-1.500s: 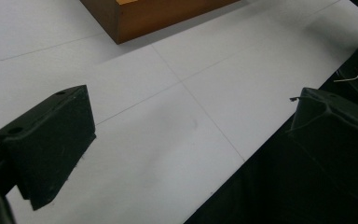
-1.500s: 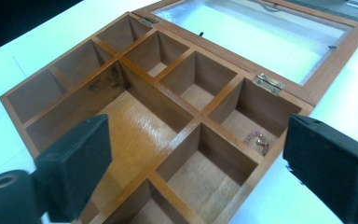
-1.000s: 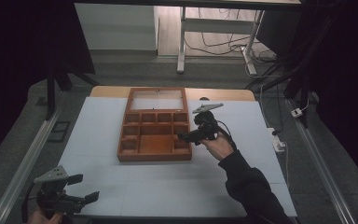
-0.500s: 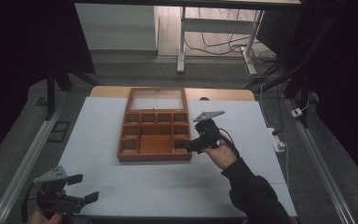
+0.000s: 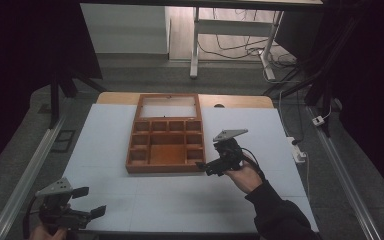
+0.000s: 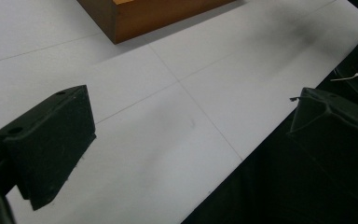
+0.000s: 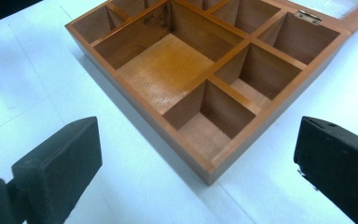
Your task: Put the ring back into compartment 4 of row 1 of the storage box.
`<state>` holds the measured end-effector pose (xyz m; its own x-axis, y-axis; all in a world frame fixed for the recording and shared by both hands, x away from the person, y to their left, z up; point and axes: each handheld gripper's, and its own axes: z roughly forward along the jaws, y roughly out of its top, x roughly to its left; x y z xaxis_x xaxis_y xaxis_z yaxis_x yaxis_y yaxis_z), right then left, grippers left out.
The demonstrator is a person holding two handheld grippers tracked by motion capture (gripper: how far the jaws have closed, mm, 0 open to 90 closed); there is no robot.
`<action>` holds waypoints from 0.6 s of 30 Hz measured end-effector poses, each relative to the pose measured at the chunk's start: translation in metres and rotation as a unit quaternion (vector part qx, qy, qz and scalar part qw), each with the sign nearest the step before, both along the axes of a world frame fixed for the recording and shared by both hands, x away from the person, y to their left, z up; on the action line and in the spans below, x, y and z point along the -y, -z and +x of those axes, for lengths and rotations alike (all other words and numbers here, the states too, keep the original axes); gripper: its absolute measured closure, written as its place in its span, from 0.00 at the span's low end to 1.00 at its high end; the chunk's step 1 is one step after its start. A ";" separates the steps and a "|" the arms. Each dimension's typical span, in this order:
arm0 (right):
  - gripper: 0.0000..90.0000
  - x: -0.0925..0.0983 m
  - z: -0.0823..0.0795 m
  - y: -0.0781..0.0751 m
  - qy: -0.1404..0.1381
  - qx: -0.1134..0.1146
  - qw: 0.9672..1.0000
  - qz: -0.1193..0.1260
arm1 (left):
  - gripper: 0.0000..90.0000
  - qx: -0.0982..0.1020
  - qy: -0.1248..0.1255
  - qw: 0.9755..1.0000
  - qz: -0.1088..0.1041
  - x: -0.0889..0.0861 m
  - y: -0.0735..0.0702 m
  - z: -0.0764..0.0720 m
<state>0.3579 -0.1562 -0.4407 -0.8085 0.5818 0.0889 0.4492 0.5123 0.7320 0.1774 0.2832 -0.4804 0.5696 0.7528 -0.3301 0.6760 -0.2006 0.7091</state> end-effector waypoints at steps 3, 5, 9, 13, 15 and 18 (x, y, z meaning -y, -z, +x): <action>0.01 0.005 -0.005 -0.001 0.002 0.003 1.000 0.002 | 0.00 0.000 0.000 1.000 0.000 0.000 0.000 0.000; 0.01 0.009 -0.009 -0.001 0.003 0.004 1.000 0.004 | 0.00 0.001 0.000 1.000 0.000 0.000 0.000 0.000; 0.01 0.018 -0.016 0.000 0.009 0.005 1.000 0.000 | 0.00 0.001 0.000 1.000 0.000 0.000 0.000 0.000; 0.01 0.027 -0.023 0.002 0.014 0.003 1.000 -0.001 | 0.00 0.001 0.000 1.000 0.000 0.000 0.000 0.000; 0.01 0.032 -0.026 0.003 0.016 0.002 1.000 -0.001 | 0.00 0.001 0.000 1.000 0.000 0.000 0.000 0.000; 0.01 0.040 -0.031 0.004 0.022 0.002 1.000 0.000 | 0.00 0.001 0.000 1.000 0.000 0.000 0.000 0.000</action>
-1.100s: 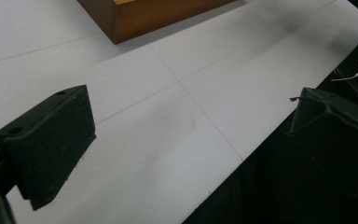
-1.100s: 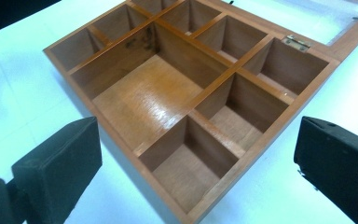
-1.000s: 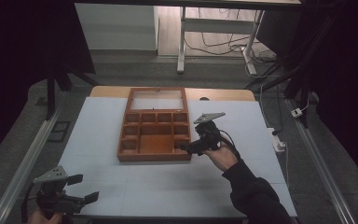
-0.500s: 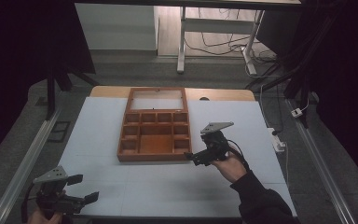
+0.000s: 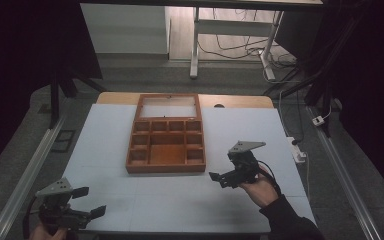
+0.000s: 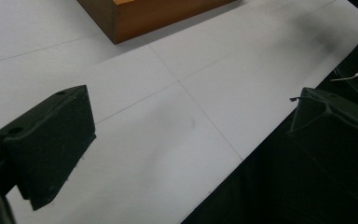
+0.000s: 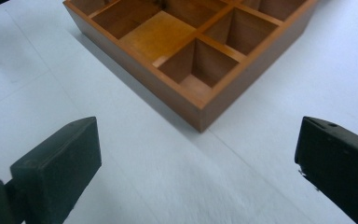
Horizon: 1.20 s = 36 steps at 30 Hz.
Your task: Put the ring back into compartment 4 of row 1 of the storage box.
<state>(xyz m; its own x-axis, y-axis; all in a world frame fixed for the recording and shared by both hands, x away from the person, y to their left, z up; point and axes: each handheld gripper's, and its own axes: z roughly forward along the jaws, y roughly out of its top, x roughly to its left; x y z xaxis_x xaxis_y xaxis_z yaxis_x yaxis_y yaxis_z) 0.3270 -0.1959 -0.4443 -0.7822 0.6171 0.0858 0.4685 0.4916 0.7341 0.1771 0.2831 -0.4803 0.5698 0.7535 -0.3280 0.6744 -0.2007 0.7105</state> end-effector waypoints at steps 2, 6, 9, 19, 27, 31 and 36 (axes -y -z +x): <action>0.01 0.006 -0.004 0.000 0.004 0.000 1.000 0.001 | 0.00 0.000 0.000 1.000 0.000 0.000 0.000 0.000; 0.01 0.018 -0.011 -0.001 0.016 0.003 1.000 0.002 | 0.00 0.000 0.000 1.000 -0.001 0.000 0.000 0.000; 0.01 0.027 -0.017 0.000 0.026 0.004 1.000 0.003 | 0.00 0.000 0.000 1.000 -0.003 -0.001 0.000 0.000; 0.00 0.057 -0.035 0.007 0.054 -0.003 0.998 0.006 | 0.00 0.001 -0.001 1.000 -0.003 -0.001 0.000 0.000; 0.00 0.078 -0.050 0.009 0.084 -0.004 0.996 0.009 | 0.00 0.001 -0.002 1.000 -0.004 -0.001 0.000 0.000; 0.00 0.088 -0.056 0.010 0.100 0.000 0.995 0.006 | 0.00 0.002 -0.002 1.000 -0.004 -0.001 0.000 0.000; 0.00 0.101 -0.065 0.010 0.120 0.001 0.993 0.007 | 0.00 0.001 -0.003 1.000 -0.004 -0.001 0.000 0.000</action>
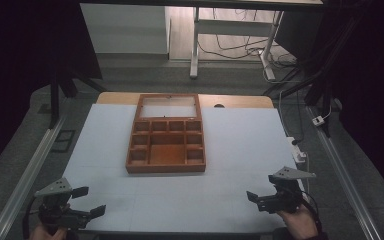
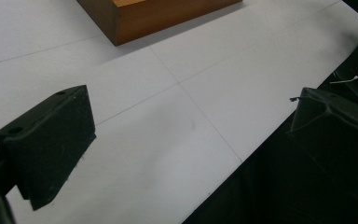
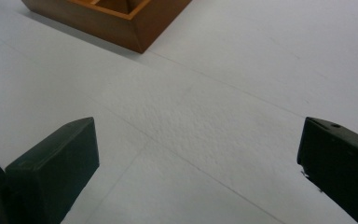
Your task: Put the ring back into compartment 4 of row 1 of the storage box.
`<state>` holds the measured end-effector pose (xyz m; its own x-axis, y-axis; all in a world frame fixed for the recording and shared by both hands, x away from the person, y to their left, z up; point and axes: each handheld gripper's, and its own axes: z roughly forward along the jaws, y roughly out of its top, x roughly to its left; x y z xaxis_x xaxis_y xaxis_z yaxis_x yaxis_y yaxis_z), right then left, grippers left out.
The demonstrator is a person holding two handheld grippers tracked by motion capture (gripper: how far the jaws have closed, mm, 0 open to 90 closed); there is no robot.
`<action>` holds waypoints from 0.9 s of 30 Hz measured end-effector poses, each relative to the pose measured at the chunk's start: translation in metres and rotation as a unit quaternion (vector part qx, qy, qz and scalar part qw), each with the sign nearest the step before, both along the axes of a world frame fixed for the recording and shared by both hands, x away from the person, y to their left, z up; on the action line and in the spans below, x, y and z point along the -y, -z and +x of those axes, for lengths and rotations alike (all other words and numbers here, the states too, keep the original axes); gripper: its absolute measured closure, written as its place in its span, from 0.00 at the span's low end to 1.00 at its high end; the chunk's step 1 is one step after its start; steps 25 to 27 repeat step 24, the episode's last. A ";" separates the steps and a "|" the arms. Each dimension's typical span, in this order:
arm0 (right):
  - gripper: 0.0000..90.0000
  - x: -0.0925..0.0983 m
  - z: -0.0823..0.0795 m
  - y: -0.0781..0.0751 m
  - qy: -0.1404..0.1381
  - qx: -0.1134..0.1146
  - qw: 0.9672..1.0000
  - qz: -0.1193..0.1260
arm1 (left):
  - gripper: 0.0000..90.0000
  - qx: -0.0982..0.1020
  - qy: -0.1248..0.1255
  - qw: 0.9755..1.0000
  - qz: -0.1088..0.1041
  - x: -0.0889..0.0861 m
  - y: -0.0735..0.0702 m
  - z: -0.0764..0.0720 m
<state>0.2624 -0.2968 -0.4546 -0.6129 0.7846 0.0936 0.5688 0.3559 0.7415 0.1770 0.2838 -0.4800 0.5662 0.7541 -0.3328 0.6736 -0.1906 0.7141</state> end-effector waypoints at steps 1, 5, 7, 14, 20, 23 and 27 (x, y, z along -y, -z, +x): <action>0.00 0.002 -0.002 0.000 0.004 -0.001 1.000 0.000 | 0.00 0.000 0.000 1.000 0.000 0.000 0.000 0.000; 0.00 0.009 -0.007 0.001 0.020 -0.001 1.000 -0.005 | 0.00 0.000 0.000 1.000 0.001 0.000 0.000 0.000; 0.00 0.012 -0.010 0.001 0.028 -0.001 1.000 -0.009 | 0.00 0.000 0.000 1.000 0.002 0.000 0.000 0.000; 0.00 0.019 -0.018 0.000 0.047 -0.008 0.999 -0.014 | 0.00 -0.002 0.000 1.000 0.005 0.001 0.000 0.001; 0.00 0.024 -0.024 0.000 0.050 -0.018 0.998 -0.012 | 0.00 -0.006 -0.003 1.000 0.012 0.001 0.000 0.001; 0.00 0.026 -0.025 0.000 0.052 -0.020 0.998 -0.010 | 0.00 -0.007 -0.004 1.000 0.015 0.002 0.000 0.001; 0.00 0.026 -0.024 0.000 0.052 -0.020 0.998 -0.011 | 0.00 -0.008 -0.004 1.000 0.017 0.003 0.000 0.002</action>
